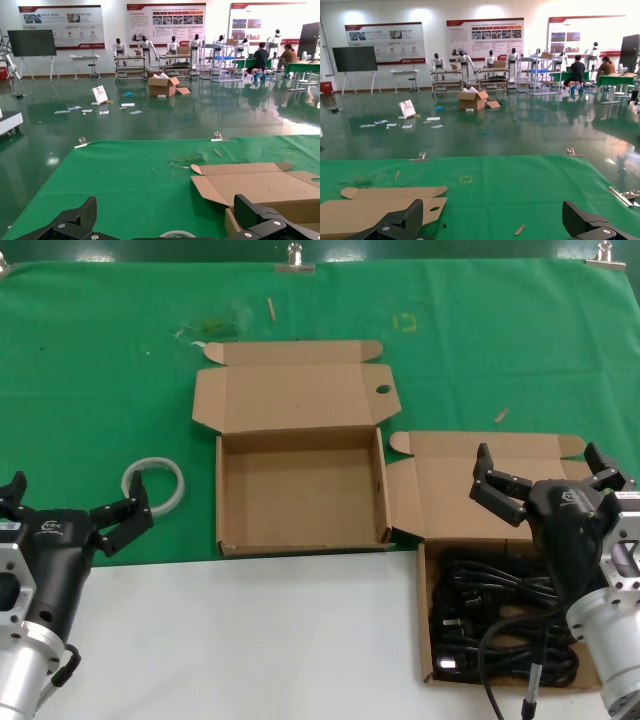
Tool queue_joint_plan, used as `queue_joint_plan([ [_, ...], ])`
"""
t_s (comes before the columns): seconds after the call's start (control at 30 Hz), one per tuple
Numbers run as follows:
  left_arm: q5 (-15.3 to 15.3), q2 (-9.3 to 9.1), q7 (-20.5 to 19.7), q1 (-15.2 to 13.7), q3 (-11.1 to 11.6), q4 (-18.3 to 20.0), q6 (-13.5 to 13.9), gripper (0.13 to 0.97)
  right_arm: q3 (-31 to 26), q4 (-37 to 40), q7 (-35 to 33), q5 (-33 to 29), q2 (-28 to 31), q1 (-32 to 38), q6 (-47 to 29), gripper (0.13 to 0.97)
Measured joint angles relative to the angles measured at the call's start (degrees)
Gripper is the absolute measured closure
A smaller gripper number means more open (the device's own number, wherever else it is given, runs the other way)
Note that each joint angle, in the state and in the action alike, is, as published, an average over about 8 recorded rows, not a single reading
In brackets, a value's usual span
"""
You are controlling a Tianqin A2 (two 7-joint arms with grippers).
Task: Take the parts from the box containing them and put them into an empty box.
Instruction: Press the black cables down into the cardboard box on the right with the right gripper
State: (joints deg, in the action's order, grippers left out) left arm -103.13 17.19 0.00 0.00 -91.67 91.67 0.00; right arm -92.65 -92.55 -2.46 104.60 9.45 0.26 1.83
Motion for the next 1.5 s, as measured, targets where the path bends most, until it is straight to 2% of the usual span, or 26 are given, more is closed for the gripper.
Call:
queue_joint_plan([
  [0.57, 0.0, 0.0, 0.0, 0.0, 0.0, 0.0, 0.0, 0.132, -0.1, 0.0, 0.0, 0.1, 0.0, 0.0, 0.1, 0.129],
  [0.83, 0.0, 0.0, 0.0, 0.0, 0.0, 0.0, 0.0, 0.132, -4.4, -1.2, -2.5, 4.9, -0.2, -1.5, 5.4, 0.129],
  [1.17, 0.0, 0.0, 0.0, 0.0, 0.0, 0.0, 0.0, 0.132, -9.7, -5.5, -13.8, 16.8, -0.4, -6.5, 16.6, 0.129],
  [1.5, 0.0, 0.0, 0.0, 0.0, 0.0, 0.0, 0.0, 0.132, -10.0, -11.3, -30.0, 28.0, -0.4, -13.4, 26.6, 0.129],
])
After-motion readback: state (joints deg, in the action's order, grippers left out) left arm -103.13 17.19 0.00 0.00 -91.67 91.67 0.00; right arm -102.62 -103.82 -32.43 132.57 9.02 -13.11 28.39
